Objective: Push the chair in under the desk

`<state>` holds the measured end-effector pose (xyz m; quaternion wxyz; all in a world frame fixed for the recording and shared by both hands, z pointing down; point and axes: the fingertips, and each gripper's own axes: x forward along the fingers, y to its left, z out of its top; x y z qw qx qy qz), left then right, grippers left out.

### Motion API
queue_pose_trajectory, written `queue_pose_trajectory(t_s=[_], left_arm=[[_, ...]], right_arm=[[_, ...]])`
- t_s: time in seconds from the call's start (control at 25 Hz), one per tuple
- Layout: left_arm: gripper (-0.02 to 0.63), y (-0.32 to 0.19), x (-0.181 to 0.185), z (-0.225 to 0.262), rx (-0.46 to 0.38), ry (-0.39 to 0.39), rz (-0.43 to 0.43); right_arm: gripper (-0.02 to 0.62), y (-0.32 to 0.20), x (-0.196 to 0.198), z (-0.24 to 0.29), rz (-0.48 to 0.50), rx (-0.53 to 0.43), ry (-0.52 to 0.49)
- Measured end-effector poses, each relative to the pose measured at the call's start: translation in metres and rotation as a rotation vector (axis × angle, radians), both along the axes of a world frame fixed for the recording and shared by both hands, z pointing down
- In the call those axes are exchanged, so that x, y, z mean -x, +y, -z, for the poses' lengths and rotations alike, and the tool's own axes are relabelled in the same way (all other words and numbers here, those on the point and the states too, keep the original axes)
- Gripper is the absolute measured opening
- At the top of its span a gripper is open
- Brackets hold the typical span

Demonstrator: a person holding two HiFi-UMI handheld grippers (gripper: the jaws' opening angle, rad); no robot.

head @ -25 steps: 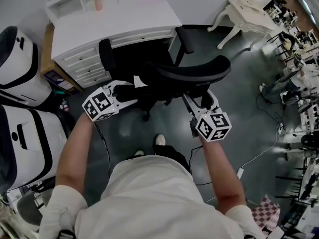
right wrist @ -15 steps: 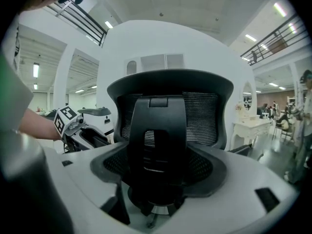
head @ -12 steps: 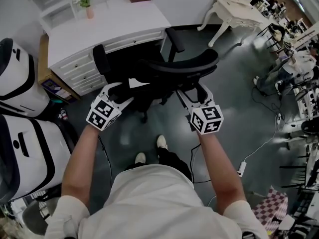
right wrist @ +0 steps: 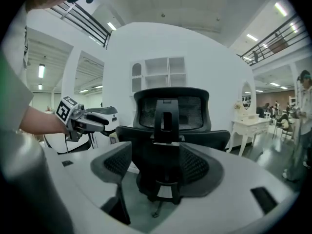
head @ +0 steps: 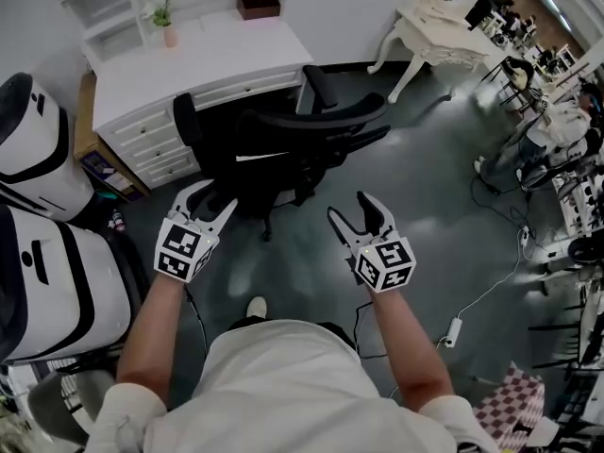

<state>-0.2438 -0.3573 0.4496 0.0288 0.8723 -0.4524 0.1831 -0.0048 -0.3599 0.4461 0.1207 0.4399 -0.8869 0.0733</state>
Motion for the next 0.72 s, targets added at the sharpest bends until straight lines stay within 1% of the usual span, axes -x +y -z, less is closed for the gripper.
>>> queue_pose_trajectory(t_s=[0.16,0.2,0.24,0.28,0.32,0.36,0.4,0.52,0.72], left_arm=[[0.175,0.039,-0.032,0.016,0.006,0.054,0.043],[0.158,0.050,-0.042,0.018,0.013,0.071,0.061],[0.132,0.061,-0.053,0.019,0.019,0.081,0.077],[0.114,0.072,-0.065,0.019,0.026,0.087,0.089],[0.062,0.084,-0.076,0.018,0.034,0.092,0.098],[0.031,0.095,-0.088,0.016,0.044,0.100,0.104],[0.016,0.107,-0.099,0.013,0.056,0.109,0.109],[-0.003,0.144,-0.132,0.010,0.082,0.113,0.113],[-0.003,0.204,-0.178,0.014,0.112,0.151,0.146]], right_arm=[[0.293,0.033,-0.009,0.006,0.096,-0.004,-0.017],[0.270,0.041,-0.014,0.008,0.115,-0.005,-0.021],[0.224,0.050,-0.021,0.011,0.131,-0.008,-0.030],[0.195,0.060,-0.028,0.014,0.146,-0.012,-0.040],[0.181,0.069,-0.036,0.015,0.163,-0.016,-0.049],[0.154,0.079,-0.042,0.015,0.181,-0.018,-0.055],[0.133,0.089,-0.048,0.013,0.198,-0.017,-0.057],[0.066,0.118,-0.065,0.007,0.242,-0.009,-0.062],[0.028,0.165,-0.094,0.000,0.307,0.017,-0.081]])
